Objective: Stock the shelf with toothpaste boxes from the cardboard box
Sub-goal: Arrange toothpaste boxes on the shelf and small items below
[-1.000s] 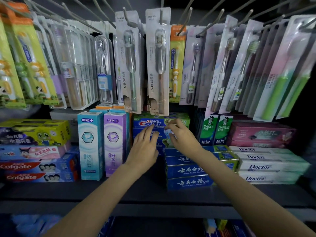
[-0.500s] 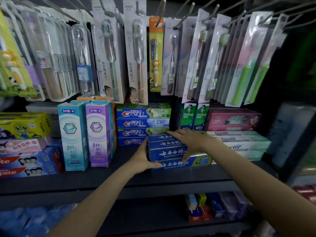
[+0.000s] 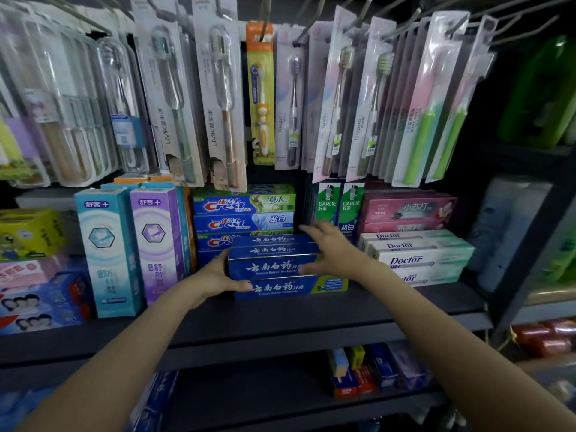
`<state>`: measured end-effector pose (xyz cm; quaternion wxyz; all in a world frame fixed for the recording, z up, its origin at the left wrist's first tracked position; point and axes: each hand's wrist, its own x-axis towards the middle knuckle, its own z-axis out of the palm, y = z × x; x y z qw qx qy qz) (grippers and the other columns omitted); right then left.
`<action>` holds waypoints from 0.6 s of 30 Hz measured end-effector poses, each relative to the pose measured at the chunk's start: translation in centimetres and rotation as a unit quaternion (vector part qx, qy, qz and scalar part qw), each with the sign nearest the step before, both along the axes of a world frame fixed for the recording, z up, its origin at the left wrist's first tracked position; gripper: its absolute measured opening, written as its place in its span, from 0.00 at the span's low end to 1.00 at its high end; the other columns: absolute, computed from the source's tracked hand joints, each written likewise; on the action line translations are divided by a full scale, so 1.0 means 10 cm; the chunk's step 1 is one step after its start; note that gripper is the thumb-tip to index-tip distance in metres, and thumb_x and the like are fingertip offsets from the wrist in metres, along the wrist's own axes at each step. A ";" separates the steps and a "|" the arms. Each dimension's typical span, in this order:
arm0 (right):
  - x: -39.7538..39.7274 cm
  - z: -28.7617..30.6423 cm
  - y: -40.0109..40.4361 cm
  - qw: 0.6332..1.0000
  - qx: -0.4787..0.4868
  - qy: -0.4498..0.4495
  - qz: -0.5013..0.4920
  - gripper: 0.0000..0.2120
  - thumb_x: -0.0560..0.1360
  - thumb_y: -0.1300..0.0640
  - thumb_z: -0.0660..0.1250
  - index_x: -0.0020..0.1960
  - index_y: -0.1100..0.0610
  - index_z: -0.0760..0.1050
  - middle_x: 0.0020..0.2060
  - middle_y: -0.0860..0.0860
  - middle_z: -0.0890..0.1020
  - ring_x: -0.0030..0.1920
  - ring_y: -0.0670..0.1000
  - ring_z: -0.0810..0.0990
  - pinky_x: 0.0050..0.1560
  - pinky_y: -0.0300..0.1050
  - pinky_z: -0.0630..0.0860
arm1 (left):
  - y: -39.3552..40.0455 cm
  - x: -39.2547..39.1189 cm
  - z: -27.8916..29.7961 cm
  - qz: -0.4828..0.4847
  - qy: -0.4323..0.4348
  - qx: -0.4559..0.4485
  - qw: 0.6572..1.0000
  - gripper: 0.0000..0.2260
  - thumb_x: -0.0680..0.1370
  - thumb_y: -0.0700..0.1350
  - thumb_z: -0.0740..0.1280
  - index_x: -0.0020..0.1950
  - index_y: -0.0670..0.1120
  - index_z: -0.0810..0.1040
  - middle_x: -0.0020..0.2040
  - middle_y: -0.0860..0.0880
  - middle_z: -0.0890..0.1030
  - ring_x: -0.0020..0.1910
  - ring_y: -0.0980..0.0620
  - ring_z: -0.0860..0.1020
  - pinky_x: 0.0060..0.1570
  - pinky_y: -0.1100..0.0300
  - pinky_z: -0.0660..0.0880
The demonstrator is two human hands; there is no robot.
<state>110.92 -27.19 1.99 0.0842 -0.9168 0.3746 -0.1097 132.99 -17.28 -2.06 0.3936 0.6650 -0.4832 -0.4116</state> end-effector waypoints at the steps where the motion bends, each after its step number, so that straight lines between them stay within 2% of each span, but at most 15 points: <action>1: -0.06 -0.01 0.00 0.998 0.019 -0.049 -0.022 0.43 0.70 0.46 0.72 0.76 0.53 0.52 0.75 0.56 0.52 0.76 0.56 0.49 0.74 0.51 0.52 | 0.02 -0.03 -0.03 0.004 0.023 -0.017 1.000 0.37 0.69 0.34 0.73 0.72 0.51 0.59 0.64 0.49 0.73 0.65 0.50 0.71 0.66 0.56 0.67; 2: -0.11 -0.02 0.01 0.995 0.031 -0.082 -0.043 0.42 0.70 0.47 0.72 0.76 0.54 0.53 0.75 0.56 0.52 0.76 0.57 0.50 0.74 0.50 0.53 | 0.03 -0.09 -0.06 0.017 0.047 -0.039 0.998 0.35 0.70 0.33 0.72 0.71 0.50 0.60 0.61 0.50 0.75 0.64 0.50 0.72 0.65 0.56 0.67; 4: -0.19 -0.05 0.05 0.993 0.031 -0.091 -0.071 0.41 0.72 0.51 0.71 0.76 0.54 0.52 0.76 0.56 0.51 0.75 0.57 0.52 0.72 0.50 0.56 | 0.04 -0.23 -0.15 0.069 0.100 -0.083 0.989 0.31 0.71 0.33 0.70 0.69 0.49 0.63 0.56 0.52 0.77 0.61 0.48 0.74 0.64 0.54 0.69; 8: -0.27 -0.13 0.12 0.990 0.068 -0.078 -0.097 0.39 0.74 0.57 0.69 0.76 0.55 0.50 0.76 0.56 0.50 0.74 0.57 0.56 0.70 0.46 0.59 | 0.01 -0.40 -0.23 0.169 0.196 -0.106 0.960 0.28 0.73 0.35 0.68 0.70 0.48 0.64 0.60 0.47 0.77 0.58 0.46 0.76 0.64 0.47 0.70; 13: -0.23 -0.19 0.17 0.977 0.117 -0.116 -0.134 0.38 0.73 0.58 0.70 0.75 0.56 0.52 0.75 0.59 0.49 0.74 0.58 0.57 0.68 0.45 0.61 | 0.03 -0.42 -0.16 0.167 0.206 -0.088 0.960 0.22 0.74 0.33 0.65 0.67 0.46 0.68 0.60 0.44 0.77 0.59 0.45 0.75 0.65 0.46 0.69; 18: -0.25 -0.18 0.17 0.976 0.115 -0.109 -0.151 0.40 0.72 0.60 0.71 0.76 0.55 0.51 0.70 0.60 0.62 0.68 0.59 0.67 0.64 0.46 0.66 | 0.04 -0.39 -0.13 0.154 0.195 -0.069 0.966 0.25 0.74 0.32 0.65 0.69 0.46 0.66 0.61 0.45 0.77 0.59 0.45 0.75 0.64 0.46 0.70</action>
